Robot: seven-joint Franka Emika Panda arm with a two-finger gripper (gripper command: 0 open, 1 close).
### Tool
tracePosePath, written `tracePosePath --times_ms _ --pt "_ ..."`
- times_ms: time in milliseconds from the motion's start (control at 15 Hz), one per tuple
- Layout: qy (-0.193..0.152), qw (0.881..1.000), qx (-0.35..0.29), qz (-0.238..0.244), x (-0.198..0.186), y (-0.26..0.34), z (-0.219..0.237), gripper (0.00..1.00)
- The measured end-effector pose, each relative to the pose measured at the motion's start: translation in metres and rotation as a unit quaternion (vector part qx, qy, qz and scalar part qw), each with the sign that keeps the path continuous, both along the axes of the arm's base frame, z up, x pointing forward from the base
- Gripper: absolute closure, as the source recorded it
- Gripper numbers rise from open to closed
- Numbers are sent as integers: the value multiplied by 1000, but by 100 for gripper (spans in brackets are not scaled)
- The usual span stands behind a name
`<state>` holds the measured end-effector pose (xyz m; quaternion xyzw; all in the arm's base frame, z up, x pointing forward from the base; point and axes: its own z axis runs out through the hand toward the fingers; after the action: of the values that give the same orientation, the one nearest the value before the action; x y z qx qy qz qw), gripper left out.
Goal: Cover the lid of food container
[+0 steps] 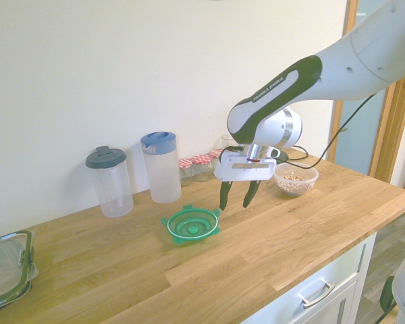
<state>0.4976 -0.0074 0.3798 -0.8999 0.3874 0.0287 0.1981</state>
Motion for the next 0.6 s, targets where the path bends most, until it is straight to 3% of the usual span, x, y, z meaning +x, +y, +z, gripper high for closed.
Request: tracePosePath --times_ms 200,600 --pt "10 997 78 8 38 -6 -20 0" --pt "31 991 132 -6 77 -14 -56 0"
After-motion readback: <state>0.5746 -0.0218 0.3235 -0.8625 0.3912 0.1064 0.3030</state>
